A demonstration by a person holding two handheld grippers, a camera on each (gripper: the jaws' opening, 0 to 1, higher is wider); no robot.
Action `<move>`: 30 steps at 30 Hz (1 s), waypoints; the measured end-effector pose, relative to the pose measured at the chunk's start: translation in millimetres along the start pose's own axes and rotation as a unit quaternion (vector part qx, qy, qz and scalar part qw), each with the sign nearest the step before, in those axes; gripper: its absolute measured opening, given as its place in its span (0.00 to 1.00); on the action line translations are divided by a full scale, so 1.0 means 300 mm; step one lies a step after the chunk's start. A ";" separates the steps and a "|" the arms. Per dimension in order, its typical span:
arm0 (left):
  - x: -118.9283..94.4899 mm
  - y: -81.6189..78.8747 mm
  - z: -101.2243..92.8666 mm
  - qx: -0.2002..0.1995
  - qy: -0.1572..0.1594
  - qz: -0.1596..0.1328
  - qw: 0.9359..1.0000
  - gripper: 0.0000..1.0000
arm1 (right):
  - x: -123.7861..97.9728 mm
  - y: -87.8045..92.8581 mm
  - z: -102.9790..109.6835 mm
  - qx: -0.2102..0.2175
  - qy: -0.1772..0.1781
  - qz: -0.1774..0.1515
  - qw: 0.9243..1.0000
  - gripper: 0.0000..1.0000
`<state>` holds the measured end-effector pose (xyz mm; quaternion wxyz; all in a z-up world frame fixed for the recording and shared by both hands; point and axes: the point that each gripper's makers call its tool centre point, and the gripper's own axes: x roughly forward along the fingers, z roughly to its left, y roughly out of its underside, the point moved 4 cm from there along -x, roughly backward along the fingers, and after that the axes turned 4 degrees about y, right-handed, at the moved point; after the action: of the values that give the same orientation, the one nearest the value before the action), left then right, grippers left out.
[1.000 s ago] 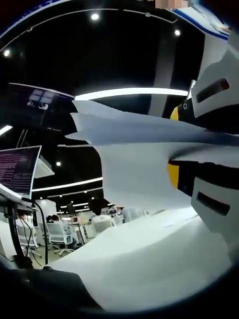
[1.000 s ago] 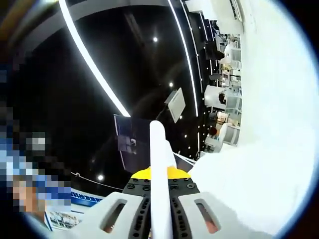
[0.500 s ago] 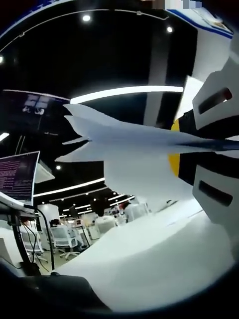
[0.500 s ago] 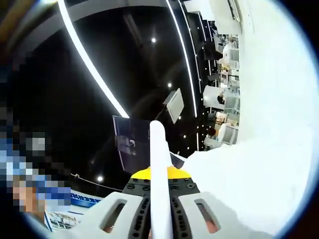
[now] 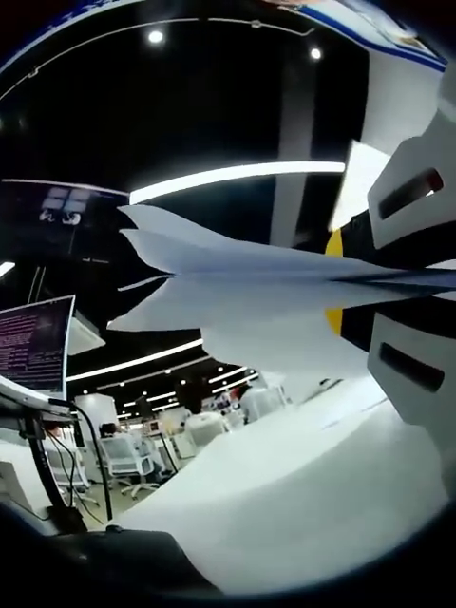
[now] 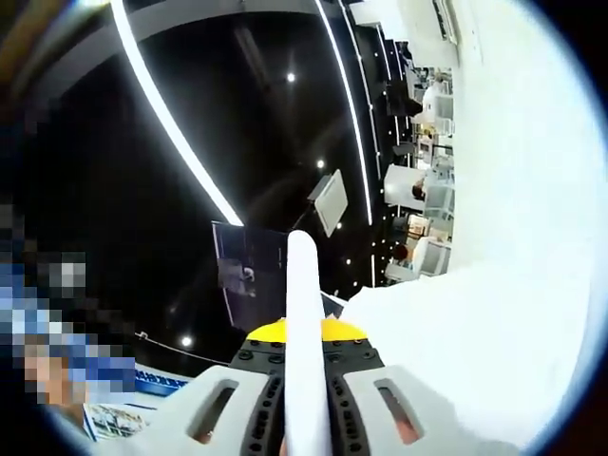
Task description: Organize the stack of printing papers by aligning and flattening the scattered papers on the table
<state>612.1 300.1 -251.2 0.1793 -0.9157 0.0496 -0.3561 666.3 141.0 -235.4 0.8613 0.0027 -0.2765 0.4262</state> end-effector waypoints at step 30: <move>0.000 0.004 0.002 -0.002 0.000 0.001 1.000 0.06 | -0.083 -0.157 0.035 0.001 -0.011 -0.050 0.999 0.14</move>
<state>612.6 299.1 -252.1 0.1780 -0.9158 0.0514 -0.3563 683.8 90.3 -227.5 0.8785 0.0215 -0.2850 0.3828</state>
